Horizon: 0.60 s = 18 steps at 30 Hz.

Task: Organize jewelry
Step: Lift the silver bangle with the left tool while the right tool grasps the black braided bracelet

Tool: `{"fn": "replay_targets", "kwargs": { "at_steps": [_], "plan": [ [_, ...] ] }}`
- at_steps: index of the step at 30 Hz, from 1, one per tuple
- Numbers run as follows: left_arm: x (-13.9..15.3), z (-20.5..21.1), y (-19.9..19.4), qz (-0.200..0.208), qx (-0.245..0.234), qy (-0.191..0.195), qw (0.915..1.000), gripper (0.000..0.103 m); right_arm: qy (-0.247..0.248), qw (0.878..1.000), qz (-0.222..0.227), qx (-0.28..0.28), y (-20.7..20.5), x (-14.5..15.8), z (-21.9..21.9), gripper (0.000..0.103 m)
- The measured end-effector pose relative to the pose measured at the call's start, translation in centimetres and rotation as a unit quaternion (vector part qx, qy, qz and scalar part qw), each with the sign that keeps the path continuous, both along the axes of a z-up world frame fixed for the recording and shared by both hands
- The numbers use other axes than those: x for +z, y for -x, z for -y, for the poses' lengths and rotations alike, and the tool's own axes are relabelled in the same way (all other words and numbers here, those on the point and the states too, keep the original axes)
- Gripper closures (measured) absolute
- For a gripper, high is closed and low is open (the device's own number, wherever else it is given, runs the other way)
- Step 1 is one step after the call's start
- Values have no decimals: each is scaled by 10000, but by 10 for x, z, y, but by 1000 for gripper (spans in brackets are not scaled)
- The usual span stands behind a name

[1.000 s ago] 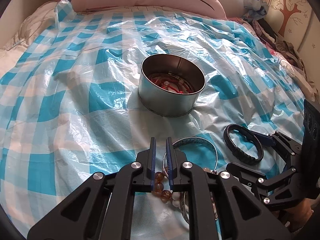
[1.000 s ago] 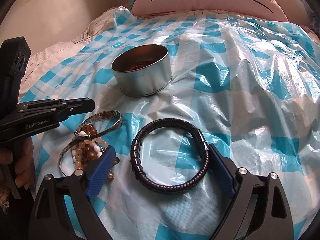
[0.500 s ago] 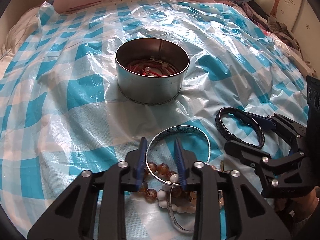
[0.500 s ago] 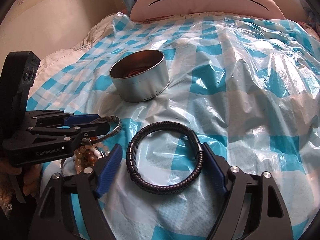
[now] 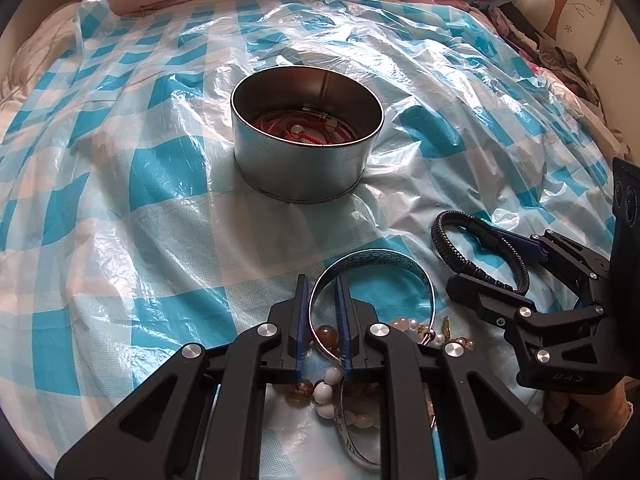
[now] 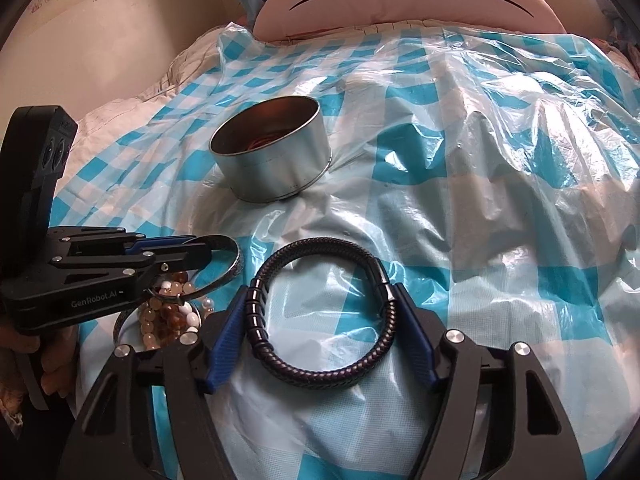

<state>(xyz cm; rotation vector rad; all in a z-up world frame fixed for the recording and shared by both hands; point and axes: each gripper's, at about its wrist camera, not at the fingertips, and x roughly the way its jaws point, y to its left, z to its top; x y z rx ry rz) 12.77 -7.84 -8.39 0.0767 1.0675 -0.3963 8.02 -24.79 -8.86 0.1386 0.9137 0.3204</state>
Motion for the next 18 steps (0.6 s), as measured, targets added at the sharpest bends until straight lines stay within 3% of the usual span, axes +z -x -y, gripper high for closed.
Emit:
{"fn": "replay_targets", "kwargs": {
  "at_steps": [5,12,18],
  "plan": [
    [15,-10,4,260,127,327,9990,95,6,9997,230,-47,6,6,2,38],
    [17,-12,4,292,137,413,9986,95,93,9999,139,-6,3,4,-2,37],
    [-2,-3,-3,-163,1,158,9997,94,126,9999,35,42,0,0,-3,34]
  ]
}}
